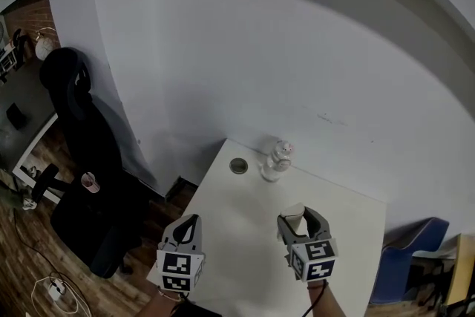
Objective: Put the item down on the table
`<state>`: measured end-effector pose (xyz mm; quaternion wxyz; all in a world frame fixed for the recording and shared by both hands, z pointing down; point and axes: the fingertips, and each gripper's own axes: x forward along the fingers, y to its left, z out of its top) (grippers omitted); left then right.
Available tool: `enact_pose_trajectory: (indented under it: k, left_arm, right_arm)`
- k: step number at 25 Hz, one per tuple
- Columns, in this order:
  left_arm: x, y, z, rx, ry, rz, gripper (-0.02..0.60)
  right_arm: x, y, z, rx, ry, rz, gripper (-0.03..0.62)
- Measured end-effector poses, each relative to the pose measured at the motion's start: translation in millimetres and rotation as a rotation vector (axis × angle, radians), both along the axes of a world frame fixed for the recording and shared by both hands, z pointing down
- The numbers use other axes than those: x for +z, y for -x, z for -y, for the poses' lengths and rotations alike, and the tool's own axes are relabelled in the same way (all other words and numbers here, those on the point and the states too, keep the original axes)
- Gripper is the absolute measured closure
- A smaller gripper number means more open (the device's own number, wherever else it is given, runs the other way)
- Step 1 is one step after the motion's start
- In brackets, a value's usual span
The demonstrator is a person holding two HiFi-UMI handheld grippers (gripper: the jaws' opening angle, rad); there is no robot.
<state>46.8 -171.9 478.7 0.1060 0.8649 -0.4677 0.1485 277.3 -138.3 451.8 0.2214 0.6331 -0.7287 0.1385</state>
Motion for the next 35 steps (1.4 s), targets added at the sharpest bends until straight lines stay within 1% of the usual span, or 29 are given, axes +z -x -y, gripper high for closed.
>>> enact_pose_trajectory:
  k: [3, 9, 14, 18, 22, 27, 35]
  left_arm:
    - [4.6, 2.5, 5.4, -0.010, -0.001, -0.003, 0.565]
    - [15.5, 3.9, 13.7, -0.027, 0.032, -0.023, 0.565]
    - [18.4, 8.8, 20.1, -0.040, 0.029, -0.018, 0.565]
    - [21.5, 11.8, 24.7, -0.049, 0.035, -0.018, 0.565]
    - [26.3, 12.8, 29.0, -0.053, 0.044, -0.019, 0.565]
    - [31.6, 15.5, 29.7, -0.046, 0.044, -0.002, 0.565]
    - [41.6, 16.4, 31.3, -0.032, 0.071, 0.001, 0.565]
  right_arm:
    - [8.1, 3.9, 10.8, -0.047, 0.020, -0.019, 0.304]
    - [21.6, 8.8, 32.0, -0.141, 0.039, -0.075, 0.304]
    - [32.4, 24.0, 40.9, -0.250, 0.067, -0.139, 0.304]
    - [42.8, 38.2, 45.3, -0.318, 0.097, -0.154, 0.304]
    - [48.6, 46.2, 51.6, -0.355, 0.109, -0.173, 0.304]
    - [52.7, 52.3, 56.2, -0.382, 0.121, -0.189, 0.304]
    - [62.7, 64.6, 62.6, -0.450, 0.151, -0.223, 0.304]
